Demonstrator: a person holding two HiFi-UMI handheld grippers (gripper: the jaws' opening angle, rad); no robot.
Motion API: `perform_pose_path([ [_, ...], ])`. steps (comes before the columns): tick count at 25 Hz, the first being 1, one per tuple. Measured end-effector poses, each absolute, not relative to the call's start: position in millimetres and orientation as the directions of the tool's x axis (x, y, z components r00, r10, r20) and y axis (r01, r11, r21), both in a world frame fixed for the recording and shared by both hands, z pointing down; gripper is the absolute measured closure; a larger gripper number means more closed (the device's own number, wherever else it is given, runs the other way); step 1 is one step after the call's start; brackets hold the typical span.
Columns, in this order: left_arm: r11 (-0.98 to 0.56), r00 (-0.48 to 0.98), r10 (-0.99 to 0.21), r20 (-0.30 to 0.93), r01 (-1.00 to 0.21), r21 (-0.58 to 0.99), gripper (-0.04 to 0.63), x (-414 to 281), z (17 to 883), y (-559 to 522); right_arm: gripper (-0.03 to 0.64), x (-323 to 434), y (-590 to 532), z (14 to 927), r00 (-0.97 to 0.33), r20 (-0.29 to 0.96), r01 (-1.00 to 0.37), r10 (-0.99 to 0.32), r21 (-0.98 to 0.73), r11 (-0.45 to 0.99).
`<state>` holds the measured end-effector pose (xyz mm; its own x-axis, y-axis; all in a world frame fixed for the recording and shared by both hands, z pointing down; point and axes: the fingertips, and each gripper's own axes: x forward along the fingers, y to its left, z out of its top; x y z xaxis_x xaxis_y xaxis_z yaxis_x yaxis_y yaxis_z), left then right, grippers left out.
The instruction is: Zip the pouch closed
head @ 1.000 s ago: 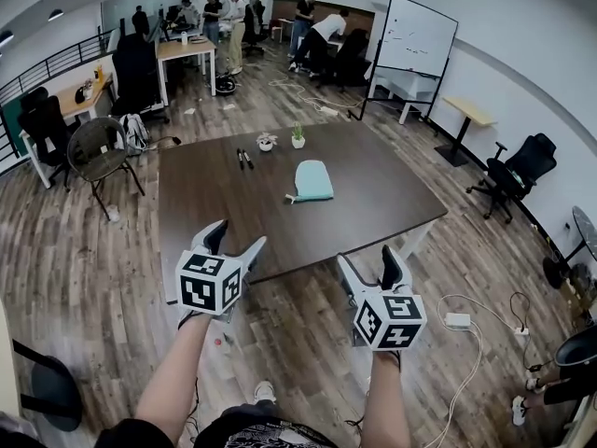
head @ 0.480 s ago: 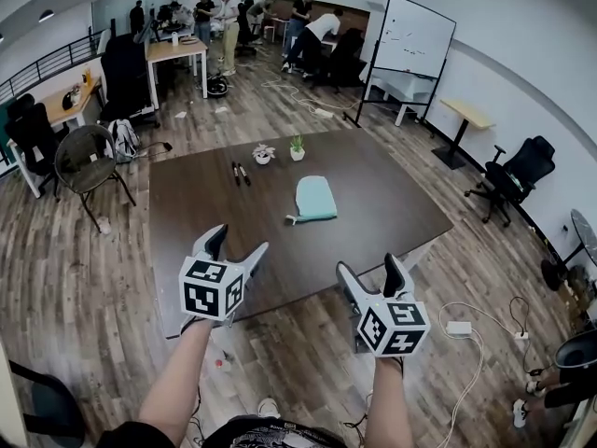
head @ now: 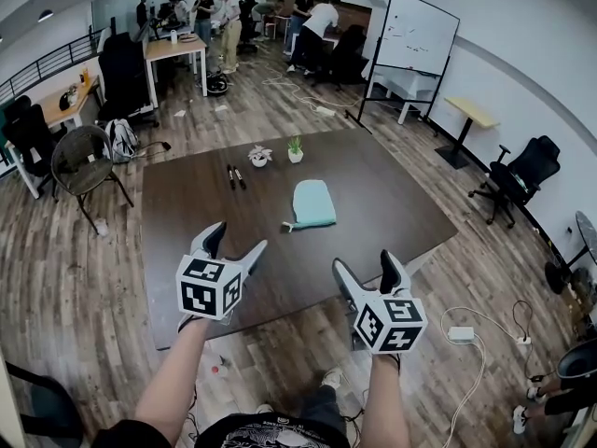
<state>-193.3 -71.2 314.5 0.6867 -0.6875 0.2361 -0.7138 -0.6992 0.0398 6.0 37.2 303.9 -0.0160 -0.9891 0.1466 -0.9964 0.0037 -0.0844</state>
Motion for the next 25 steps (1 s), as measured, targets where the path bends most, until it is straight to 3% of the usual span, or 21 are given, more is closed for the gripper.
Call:
perform_pose_path([
  [25, -0.436, 0.427, -0.867, 0.256, -0.900, 0.021, 0.253, -72.6, 306.1, -193.9, 0.189, 146.1, -172.2, 300.7, -0.337, 0.139, -0.941, -0.931, -0.077, 0.329],
])
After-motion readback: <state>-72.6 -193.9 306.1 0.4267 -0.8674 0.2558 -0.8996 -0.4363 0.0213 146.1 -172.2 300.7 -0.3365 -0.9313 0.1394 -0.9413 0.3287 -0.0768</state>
